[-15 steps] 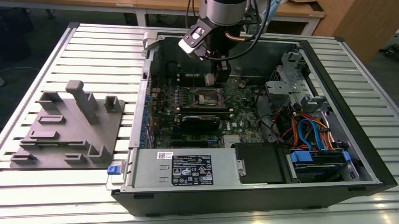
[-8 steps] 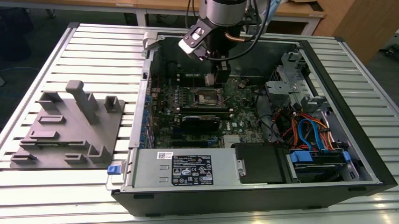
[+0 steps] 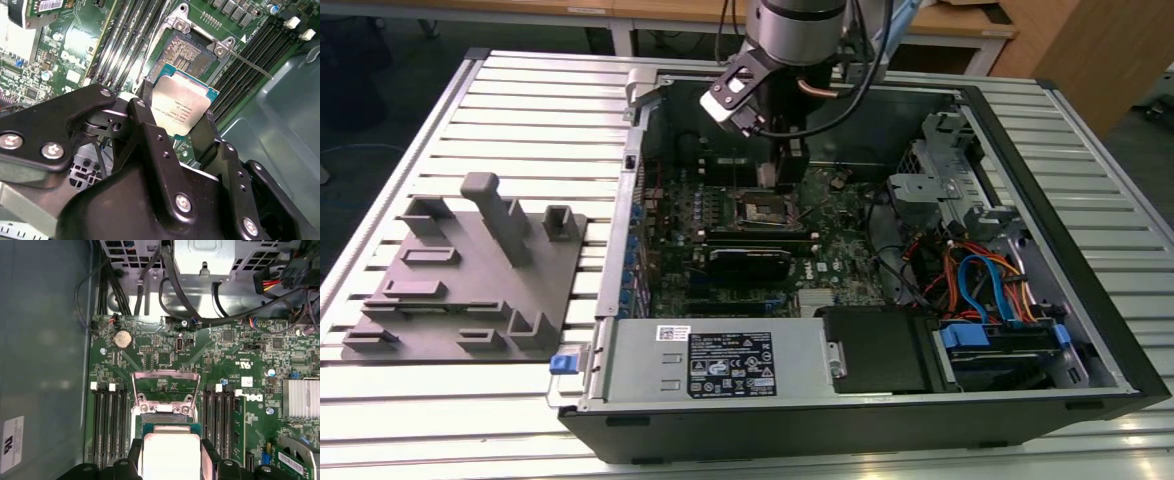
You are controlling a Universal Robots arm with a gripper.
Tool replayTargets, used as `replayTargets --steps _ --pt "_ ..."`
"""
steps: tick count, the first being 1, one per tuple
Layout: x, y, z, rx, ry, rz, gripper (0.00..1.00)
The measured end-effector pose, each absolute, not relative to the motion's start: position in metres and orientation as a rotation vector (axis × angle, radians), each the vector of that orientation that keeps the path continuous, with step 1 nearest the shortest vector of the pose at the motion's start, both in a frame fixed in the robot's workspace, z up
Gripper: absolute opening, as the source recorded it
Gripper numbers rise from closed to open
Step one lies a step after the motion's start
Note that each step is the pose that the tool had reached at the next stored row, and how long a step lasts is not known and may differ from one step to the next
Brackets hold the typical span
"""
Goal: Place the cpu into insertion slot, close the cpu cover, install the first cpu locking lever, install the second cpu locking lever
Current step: 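Place the cpu into insertion slot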
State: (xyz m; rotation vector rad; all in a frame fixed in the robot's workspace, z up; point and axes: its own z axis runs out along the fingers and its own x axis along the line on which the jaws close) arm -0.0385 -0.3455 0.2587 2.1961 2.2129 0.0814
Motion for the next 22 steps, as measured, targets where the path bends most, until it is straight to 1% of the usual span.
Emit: replayTargets --steps 22 --pt "-0.044 -0.344 0.220 2.179 2.229 0.085 0.54"
